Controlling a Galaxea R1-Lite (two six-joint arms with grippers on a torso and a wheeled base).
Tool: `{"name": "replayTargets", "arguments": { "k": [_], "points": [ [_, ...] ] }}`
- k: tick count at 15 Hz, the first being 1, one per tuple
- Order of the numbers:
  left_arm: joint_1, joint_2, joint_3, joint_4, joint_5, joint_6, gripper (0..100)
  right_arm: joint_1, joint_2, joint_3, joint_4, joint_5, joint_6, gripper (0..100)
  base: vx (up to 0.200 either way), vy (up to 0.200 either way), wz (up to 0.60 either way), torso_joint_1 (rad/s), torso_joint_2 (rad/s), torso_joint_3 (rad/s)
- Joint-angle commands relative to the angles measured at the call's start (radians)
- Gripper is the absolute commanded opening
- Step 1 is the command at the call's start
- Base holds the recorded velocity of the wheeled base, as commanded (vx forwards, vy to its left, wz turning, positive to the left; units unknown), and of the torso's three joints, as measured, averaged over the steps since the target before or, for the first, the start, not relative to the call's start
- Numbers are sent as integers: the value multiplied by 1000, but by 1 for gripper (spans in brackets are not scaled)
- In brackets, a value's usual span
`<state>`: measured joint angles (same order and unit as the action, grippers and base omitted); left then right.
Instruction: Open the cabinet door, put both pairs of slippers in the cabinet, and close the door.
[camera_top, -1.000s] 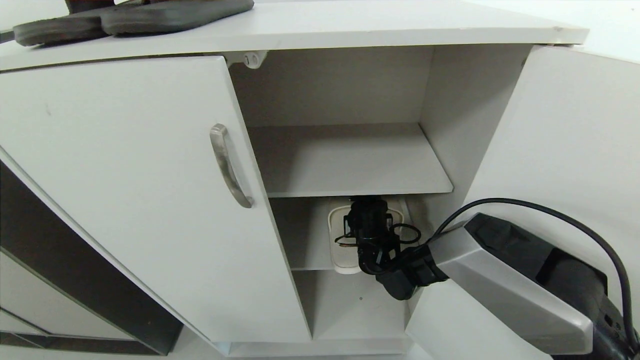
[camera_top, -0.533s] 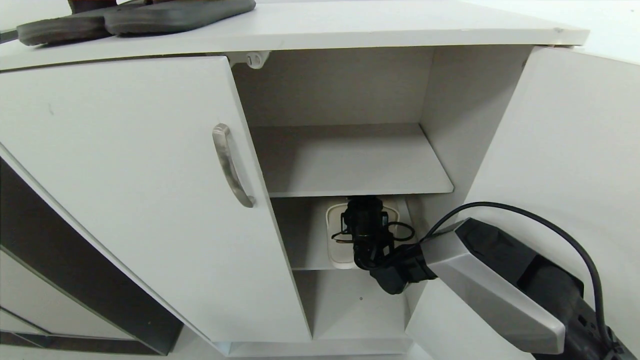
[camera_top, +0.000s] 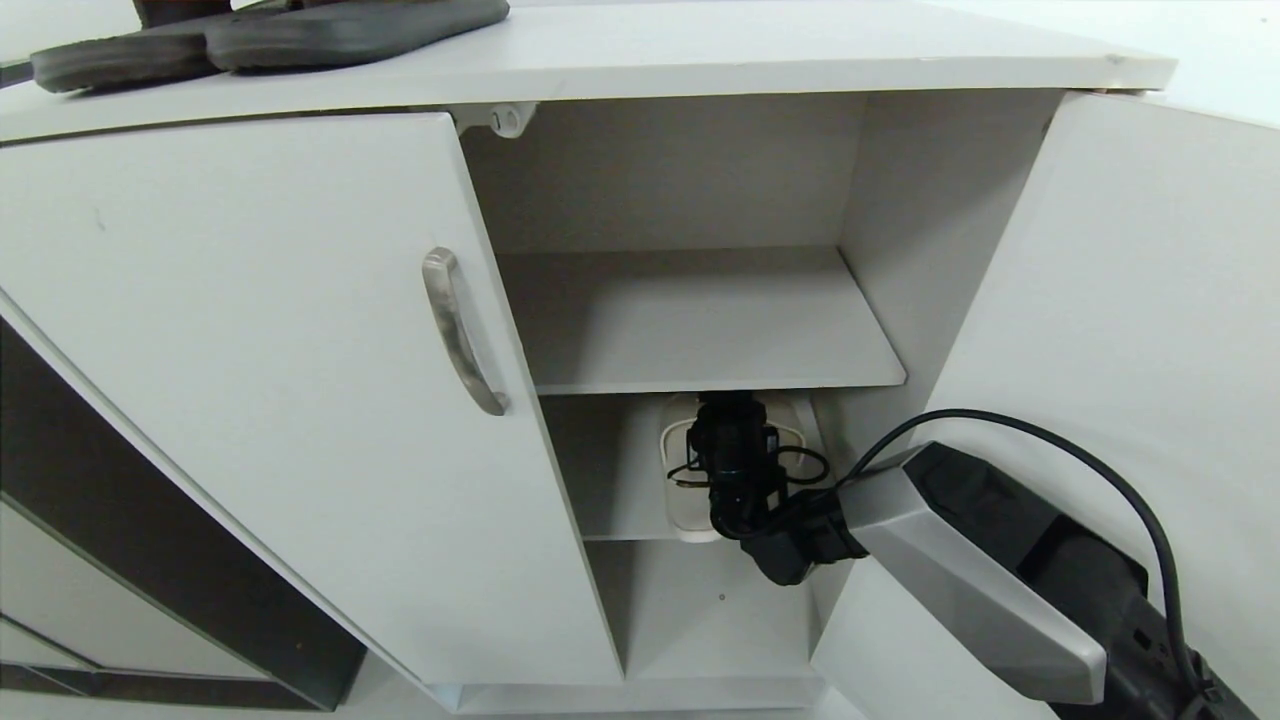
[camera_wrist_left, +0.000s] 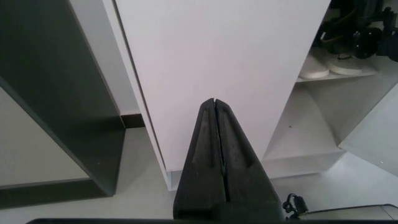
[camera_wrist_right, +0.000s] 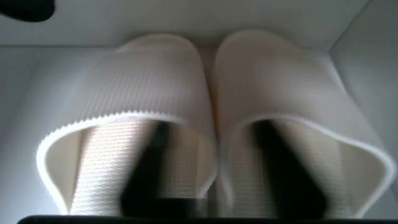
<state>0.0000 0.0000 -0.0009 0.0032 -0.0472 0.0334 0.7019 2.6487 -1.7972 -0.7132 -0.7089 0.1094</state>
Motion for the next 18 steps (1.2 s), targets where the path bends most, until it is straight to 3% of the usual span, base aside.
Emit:
{"name": "replayTargets", "arguments": {
  "k": [1, 8, 12, 14, 18],
  "points": [
    [0, 2, 1, 0, 0, -1, 0, 2, -6, 19, 0, 0, 1, 100, 0, 0, 0, 0, 0, 0],
    [0, 2, 1, 0, 0, -3, 0, 47, -237, 380, -98, 0, 47, 100, 0, 0, 0, 0, 0, 0],
    [0, 2, 1, 0, 0, -3, 0, 114, -414, 751, -233, 86, 44, 100, -200, 0, 0, 5, 1, 2],
    [0, 2, 1, 0, 0, -3, 0, 143, -458, 831, -299, 100, 36, 100, -200, 0, 0, 0, -2, 2],
    [0, 2, -1, 0, 3, -6, 0, 157, -549, 901, -304, 177, 32, 100, -150, 0, 0, 1, 1, 2]
  ]
}}
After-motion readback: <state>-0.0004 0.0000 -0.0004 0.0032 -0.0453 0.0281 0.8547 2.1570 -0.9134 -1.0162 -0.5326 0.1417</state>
